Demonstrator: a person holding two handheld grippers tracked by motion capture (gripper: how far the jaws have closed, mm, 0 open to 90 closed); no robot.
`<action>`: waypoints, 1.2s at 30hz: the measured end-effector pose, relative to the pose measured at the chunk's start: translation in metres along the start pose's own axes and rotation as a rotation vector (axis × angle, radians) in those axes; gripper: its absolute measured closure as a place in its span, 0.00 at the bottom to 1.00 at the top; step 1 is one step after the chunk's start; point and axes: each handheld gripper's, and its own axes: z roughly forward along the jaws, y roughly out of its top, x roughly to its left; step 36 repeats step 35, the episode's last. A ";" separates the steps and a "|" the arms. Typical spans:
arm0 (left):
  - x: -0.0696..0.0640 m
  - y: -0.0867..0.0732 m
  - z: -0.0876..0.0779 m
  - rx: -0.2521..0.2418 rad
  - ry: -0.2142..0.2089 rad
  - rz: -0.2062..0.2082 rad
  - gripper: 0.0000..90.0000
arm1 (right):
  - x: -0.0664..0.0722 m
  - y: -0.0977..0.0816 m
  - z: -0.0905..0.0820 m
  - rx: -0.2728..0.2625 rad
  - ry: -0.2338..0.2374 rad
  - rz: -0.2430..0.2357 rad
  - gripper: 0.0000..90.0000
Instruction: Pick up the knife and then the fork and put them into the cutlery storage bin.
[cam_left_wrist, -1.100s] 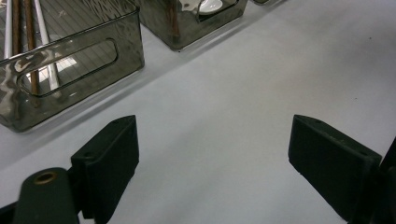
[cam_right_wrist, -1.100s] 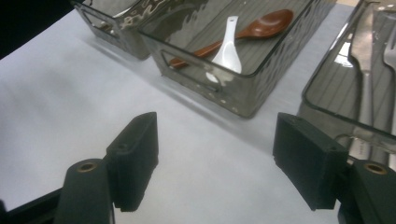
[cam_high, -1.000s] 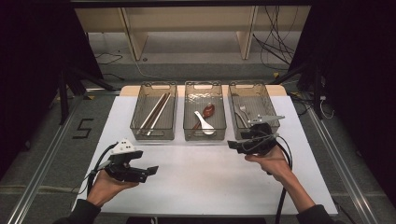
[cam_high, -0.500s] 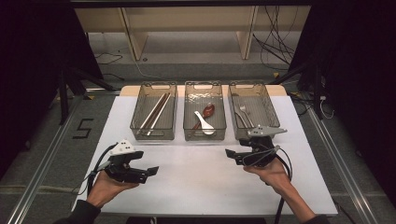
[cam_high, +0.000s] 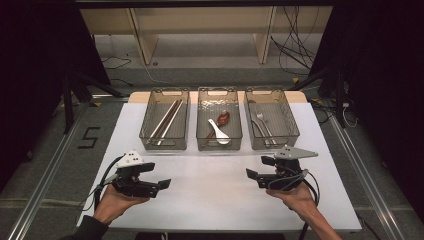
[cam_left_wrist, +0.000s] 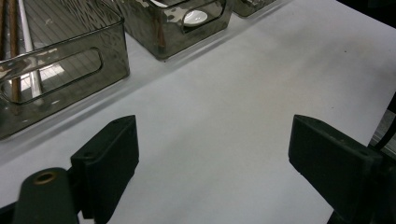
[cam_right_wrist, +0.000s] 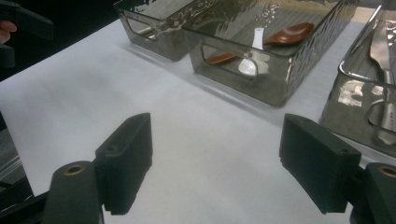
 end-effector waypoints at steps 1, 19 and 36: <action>0.000 0.000 0.000 0.000 0.000 0.001 0.17 | 0.000 -0.001 -0.001 -0.002 -0.003 0.004 0.28; -0.005 -0.003 -0.004 -0.016 -0.004 0.004 0.17 | 0.000 -0.013 -0.015 -0.037 -0.035 0.029 0.21; -0.003 -0.003 -0.004 -0.036 -0.001 -0.004 0.17 | 0.002 -0.018 -0.014 -0.024 -0.040 0.019 0.22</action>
